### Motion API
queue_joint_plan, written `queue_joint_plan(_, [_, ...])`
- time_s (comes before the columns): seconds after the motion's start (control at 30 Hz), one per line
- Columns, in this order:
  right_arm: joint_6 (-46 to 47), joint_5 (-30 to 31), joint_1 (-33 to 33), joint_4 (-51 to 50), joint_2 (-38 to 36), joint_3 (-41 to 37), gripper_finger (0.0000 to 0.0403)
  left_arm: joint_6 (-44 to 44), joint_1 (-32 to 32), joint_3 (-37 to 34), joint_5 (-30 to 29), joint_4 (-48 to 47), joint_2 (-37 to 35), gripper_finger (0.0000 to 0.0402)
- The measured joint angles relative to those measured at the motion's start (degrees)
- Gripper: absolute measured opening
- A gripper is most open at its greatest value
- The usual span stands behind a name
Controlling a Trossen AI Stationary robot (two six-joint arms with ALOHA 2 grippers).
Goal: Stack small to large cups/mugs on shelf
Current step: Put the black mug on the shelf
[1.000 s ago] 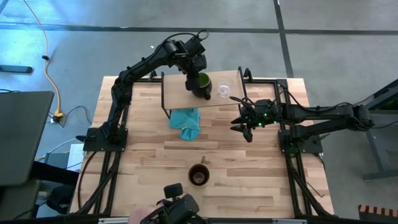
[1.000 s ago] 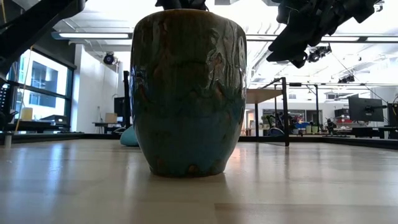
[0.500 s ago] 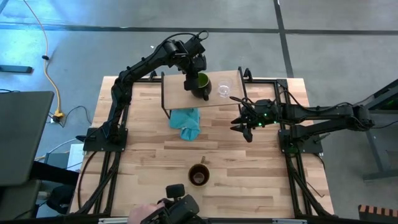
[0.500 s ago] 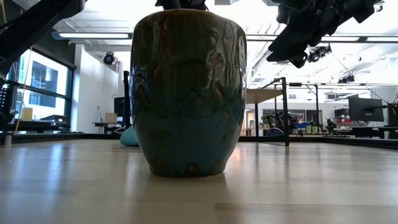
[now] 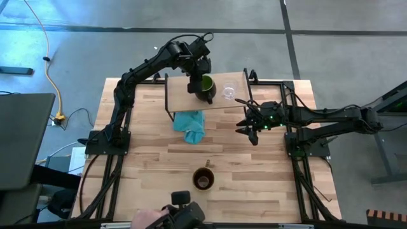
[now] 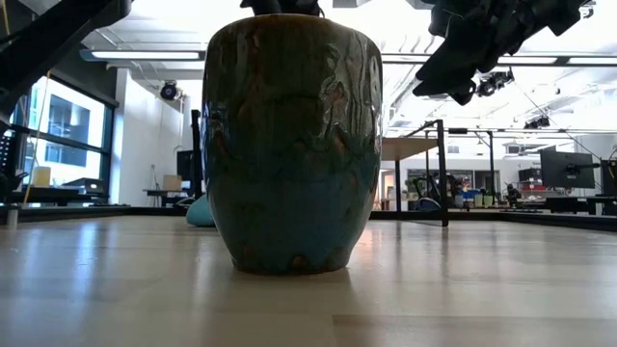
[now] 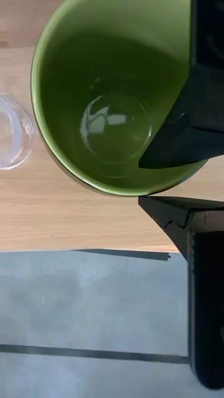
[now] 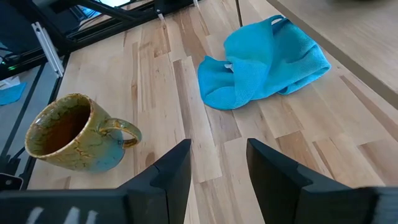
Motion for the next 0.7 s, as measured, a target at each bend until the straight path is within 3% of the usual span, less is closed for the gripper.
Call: queue_joint_plan(0.7, [0.35, 0.07, 0.0, -0.03, 0.0, 0.0, 0.0144, 2.89, -0.55, 0.0, -1.16, -1.23, 0.0, 0.0069])
